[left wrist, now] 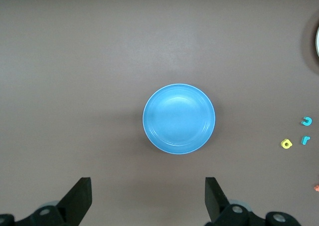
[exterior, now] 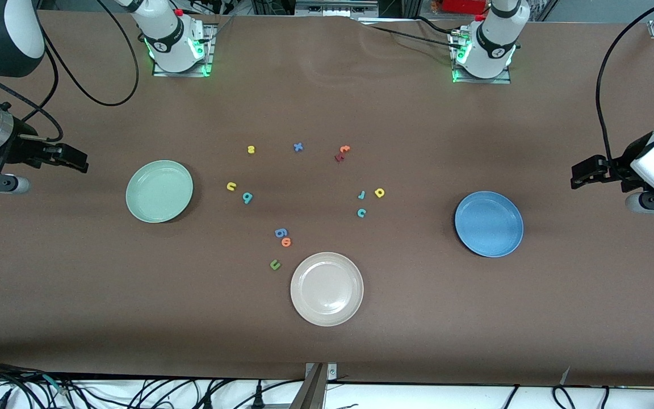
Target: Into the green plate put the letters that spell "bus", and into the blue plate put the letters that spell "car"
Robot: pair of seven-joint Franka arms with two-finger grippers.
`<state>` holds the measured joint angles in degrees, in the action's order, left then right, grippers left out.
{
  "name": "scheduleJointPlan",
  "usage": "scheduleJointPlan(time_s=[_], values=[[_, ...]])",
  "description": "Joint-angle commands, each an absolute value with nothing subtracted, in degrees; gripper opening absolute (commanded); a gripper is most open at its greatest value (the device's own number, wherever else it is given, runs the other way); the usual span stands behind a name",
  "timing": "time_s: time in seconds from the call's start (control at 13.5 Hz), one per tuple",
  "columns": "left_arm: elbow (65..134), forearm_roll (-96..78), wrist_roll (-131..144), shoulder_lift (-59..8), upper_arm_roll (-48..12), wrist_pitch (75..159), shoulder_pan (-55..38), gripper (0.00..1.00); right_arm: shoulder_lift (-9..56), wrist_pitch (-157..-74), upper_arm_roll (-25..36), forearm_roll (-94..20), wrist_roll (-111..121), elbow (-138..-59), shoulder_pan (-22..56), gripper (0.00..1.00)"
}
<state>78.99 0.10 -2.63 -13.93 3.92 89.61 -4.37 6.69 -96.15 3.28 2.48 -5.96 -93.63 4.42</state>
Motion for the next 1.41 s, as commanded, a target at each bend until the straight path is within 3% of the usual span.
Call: scheduleJointPlan(time_s=[0.0, 1.33], values=[[78.84, -0.09, -2.9, -13.8, 3.87, 89.03, -4.04, 1.0, 7.47, -95.54, 3.69, 1.32, -5.98, -92.02, 4.66, 1.0], [78.92, -0.88, -2.9, -13.97, 3.78, 88.86, -3.34, 1.0, 7.47, -95.54, 3.69, 1.41, -5.98, -92.02, 4.75, 1.0]])
